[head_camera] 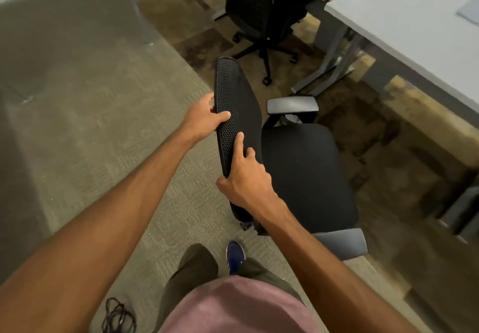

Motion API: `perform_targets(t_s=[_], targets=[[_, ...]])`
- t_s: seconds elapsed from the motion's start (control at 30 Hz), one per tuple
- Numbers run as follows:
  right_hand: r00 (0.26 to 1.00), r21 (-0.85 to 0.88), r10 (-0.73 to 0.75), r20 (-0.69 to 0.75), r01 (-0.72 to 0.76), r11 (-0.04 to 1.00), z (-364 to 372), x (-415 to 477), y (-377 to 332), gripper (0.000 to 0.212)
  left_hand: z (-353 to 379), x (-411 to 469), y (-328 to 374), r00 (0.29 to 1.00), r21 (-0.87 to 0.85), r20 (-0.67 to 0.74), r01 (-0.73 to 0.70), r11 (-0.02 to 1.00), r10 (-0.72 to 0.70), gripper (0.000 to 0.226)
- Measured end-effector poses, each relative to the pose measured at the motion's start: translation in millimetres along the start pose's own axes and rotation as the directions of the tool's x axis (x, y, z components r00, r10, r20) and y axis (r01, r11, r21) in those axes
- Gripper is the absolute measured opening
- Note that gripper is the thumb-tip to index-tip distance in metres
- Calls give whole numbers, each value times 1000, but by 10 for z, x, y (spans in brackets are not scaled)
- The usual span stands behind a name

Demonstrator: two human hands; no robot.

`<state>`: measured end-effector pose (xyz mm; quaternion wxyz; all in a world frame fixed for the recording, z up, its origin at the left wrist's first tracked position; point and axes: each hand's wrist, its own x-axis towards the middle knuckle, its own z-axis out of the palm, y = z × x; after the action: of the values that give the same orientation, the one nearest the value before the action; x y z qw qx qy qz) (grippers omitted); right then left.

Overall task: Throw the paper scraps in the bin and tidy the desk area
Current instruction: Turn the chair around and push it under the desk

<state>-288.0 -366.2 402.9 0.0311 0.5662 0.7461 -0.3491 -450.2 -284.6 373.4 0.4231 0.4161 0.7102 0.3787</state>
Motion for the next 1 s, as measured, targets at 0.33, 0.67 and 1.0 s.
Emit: perform_targets(t_s=[0.33, 0.67, 1.0], targets=[[991, 103, 132, -8, -130, 986, 64, -30, -162, 112, -39, 594, 107, 995, -172, 74, 82, 982, -70, 48], [809, -11, 496, -316, -525, 851, 418, 165, -565, 86, 174, 763, 269, 966, -433, 139, 256, 864, -216, 76], [645, 66, 590, -486, -646, 761, 504, 184, -434, 63, 336, 670, 254, 980, -441, 23, 188, 878, -199, 40]])
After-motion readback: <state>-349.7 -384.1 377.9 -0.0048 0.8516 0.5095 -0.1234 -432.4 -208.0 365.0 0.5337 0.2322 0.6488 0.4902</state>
